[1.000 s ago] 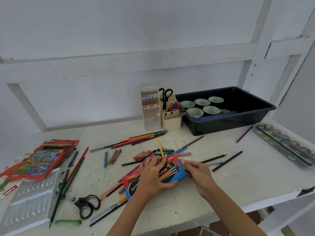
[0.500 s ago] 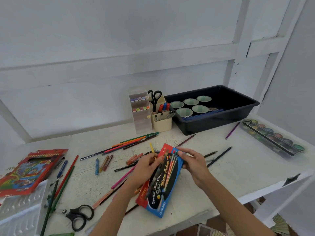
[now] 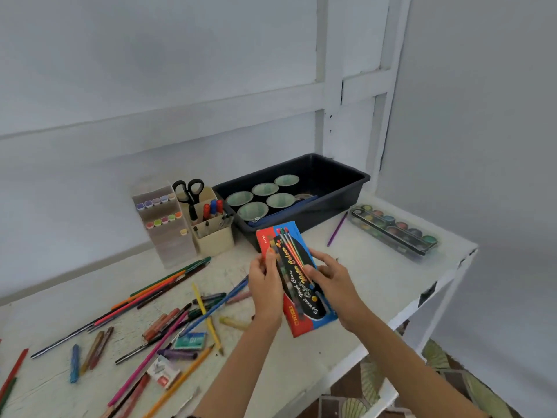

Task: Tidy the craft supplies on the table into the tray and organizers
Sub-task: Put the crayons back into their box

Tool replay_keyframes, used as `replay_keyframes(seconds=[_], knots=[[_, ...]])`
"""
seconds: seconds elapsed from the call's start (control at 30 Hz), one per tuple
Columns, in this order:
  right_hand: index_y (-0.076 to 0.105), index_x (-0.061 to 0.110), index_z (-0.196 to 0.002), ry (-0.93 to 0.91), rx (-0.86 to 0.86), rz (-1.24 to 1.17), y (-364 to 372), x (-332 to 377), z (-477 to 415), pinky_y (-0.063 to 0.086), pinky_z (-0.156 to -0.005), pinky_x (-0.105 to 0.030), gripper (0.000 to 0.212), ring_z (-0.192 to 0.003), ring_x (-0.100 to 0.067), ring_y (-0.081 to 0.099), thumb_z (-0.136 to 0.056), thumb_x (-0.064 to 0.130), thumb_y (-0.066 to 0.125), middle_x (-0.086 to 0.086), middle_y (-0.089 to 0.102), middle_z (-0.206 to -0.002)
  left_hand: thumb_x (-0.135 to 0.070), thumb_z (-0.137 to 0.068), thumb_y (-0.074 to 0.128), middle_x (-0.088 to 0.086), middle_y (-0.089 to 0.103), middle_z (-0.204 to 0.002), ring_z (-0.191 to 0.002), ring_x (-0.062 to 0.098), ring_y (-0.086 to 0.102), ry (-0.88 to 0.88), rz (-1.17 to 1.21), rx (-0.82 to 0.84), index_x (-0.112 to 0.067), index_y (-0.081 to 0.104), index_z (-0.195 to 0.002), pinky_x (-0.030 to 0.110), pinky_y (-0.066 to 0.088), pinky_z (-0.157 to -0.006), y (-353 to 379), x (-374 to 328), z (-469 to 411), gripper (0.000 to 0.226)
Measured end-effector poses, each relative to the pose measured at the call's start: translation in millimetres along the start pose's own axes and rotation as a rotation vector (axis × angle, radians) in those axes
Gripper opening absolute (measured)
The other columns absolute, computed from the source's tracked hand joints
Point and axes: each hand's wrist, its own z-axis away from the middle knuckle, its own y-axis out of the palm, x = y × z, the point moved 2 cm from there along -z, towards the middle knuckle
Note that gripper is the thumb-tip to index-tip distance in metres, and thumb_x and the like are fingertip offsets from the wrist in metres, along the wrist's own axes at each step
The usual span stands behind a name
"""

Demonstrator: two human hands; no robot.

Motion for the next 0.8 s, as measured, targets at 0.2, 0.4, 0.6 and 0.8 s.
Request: replay_keyframes(seconds=[0.2, 0.4, 0.6, 0.8], knots=[[0.055, 0.028, -0.120, 0.002, -0.106, 0.112, -108, 19, -51, 0.056, -0.061, -0.027, 0.029, -0.077, -0.017, 0.071, -0.091, 0.027, 0.059, -0.003, 0.071, -0.093, -0.030, -0.095, 0.051, 0.000, 0.067, -0.100, -0.081, 0.009, 0.069, 0.022, 0.010, 0.114, -0.024, 0.051, -0.124, 0.022, 0.054, -0.065, 107, 20, 1, 0.030], [0.058, 0.019, -0.124, -0.012, -0.134, 0.258, -211, 31, -111, 0.056, -0.061, -0.025, 0.036, -0.075, -0.016, 0.070, -0.089, 0.024, 0.063, -0.004, 0.069, -0.091, -0.020, -0.091, 0.059, 0.004, 0.059, -0.110, -0.084, 0.009, 0.066, -0.020, -0.004, 0.089, -0.018, 0.052, -0.128, 0.011, 0.051, -0.054, 212, 46, -16, 0.037], [0.059, 0.016, -0.123, 0.052, -0.043, 0.414, -267, 26, -160, 0.057, -0.069, -0.031, 0.034, -0.081, -0.019, 0.067, -0.090, 0.019, 0.062, -0.004, 0.064, -0.097, -0.018, -0.089, 0.063, 0.008, 0.055, -0.105, -0.085, 0.011, 0.062, -0.067, -0.116, -0.041, -0.011, 0.062, -0.113, 0.015, 0.051, -0.064, 274, 72, -35, 0.025], [0.058, 0.010, -0.122, 0.143, 0.026, 0.369, -282, 15, -182, 0.058, -0.066, -0.032, 0.032, -0.081, -0.024, 0.070, -0.091, 0.018, 0.061, -0.011, 0.067, -0.100, -0.028, -0.089, 0.062, 0.002, 0.049, -0.110, -0.097, 0.017, 0.062, -0.073, -0.215, -0.136, -0.008, 0.056, -0.118, 0.034, 0.057, -0.080, 298, 83, -41, 0.036]])
